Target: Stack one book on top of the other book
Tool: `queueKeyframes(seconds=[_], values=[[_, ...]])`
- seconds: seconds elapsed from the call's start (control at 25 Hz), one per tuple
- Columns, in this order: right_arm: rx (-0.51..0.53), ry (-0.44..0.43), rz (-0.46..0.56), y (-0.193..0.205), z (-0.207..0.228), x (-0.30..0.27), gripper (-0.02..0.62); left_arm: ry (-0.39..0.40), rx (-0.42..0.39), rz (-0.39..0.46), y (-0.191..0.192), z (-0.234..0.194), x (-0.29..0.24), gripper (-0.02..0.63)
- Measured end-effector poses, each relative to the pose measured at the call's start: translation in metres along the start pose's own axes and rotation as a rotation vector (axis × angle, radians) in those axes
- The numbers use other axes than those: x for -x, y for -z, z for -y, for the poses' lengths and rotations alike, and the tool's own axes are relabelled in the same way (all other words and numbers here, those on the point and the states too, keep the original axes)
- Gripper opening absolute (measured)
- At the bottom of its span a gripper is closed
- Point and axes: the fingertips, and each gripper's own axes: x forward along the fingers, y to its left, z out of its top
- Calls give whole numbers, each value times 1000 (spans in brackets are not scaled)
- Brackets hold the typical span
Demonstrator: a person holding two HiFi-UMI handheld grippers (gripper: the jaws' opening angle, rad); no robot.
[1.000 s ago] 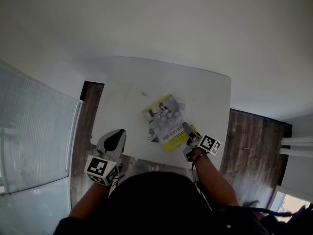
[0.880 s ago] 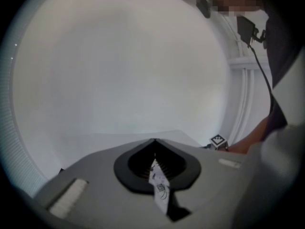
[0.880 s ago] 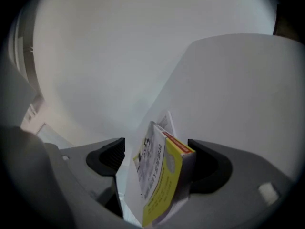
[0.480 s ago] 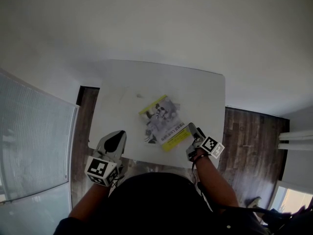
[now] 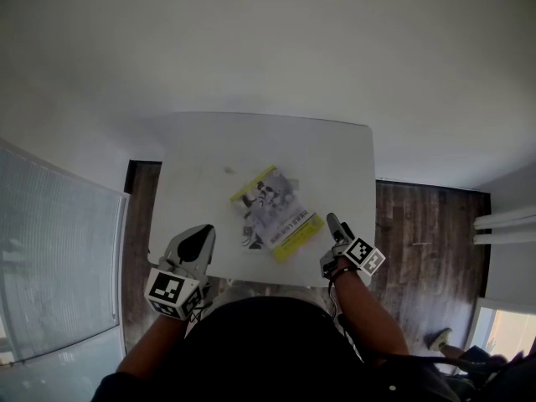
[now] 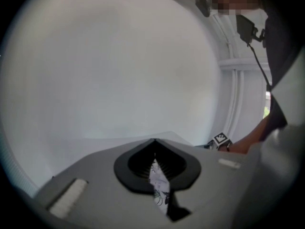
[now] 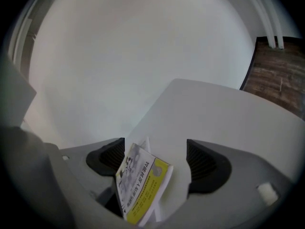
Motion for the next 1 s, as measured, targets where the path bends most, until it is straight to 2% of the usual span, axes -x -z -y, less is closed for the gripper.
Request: queueKeyframes(seconds=[0.24, 0.52, 0.76, 1.0], values=[[68, 20, 43, -13, 1, 15, 402, 27, -10, 18, -5, 0, -5, 3], [161, 17, 100, -23, -15, 30, 343, 83, -36, 40, -10, 0, -15, 3], [334, -8, 108, -23, -37, 47, 304, 116, -39, 50, -15, 3, -22, 3], [474, -27, 99, -23, -57, 55, 192, 142, -38, 48, -13, 10, -30, 3]])
